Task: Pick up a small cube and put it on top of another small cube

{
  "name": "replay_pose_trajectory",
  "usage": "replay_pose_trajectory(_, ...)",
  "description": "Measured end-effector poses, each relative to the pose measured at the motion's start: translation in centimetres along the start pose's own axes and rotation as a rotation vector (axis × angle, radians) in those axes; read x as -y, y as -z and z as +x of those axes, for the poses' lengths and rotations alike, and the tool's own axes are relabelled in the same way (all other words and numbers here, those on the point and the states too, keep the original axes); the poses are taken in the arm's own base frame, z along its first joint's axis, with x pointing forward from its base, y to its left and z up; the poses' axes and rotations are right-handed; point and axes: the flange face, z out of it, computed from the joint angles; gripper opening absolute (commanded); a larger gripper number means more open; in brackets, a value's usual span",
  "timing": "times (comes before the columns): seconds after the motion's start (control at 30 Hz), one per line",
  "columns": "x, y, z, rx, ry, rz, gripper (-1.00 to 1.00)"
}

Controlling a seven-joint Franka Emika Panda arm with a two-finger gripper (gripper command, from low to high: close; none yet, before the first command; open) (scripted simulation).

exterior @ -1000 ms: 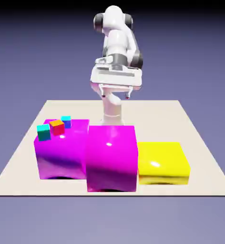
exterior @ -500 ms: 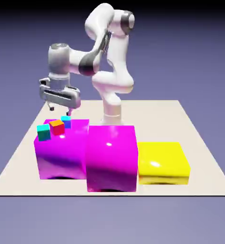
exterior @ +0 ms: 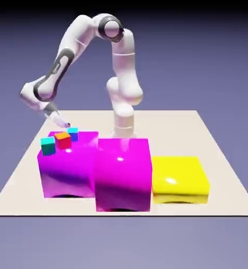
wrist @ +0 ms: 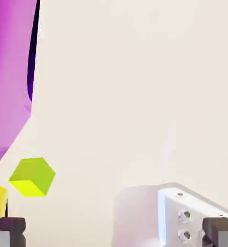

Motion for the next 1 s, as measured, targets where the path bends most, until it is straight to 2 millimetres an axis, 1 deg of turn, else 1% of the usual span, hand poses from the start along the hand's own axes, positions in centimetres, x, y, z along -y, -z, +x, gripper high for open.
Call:
replay_pose_trajectory(0.03,-1.3,-1.4,1.5,0.078,-0.035,0.038,0.0)
replay_pose_trajectory(0.07,-1.9,-2.7,2.2,0.137,-0.06,0.068,0.0)
replay_pose_trajectory(0.2,-0.1,-7.6,1.3,0.258,-0.103,0.114,0.0)
replay_pose_trajectory(0.33,0.9,-12.4,0.3,0.365,-0.174,0.157,0.0)
replay_pose_trajectory(0.47,1.0,-16.9,-0.7,0.454,-0.269,0.199,0.0)
replay_pose_trajectory(0.63,0.0,-22.1,-1.8,0.534,-0.419,0.248,0.0)
replay_pose_trajectory(0.8,-2.1,-26.7,-2.7,0.573,-0.595,0.296,0.0)
replay_pose_trajectory(0.87,-2.7,-27.5,-2.9,0.661,-0.647,0.362,0.0)
replay_pose_trajectory(0.9,-2.7,-27.5,-2.9,0.661,-0.647,0.362,0.0)
replay_pose_trajectory(1.0,-1.0,-29.8,-3.2,0.66,-0.647,0.361,0.0)
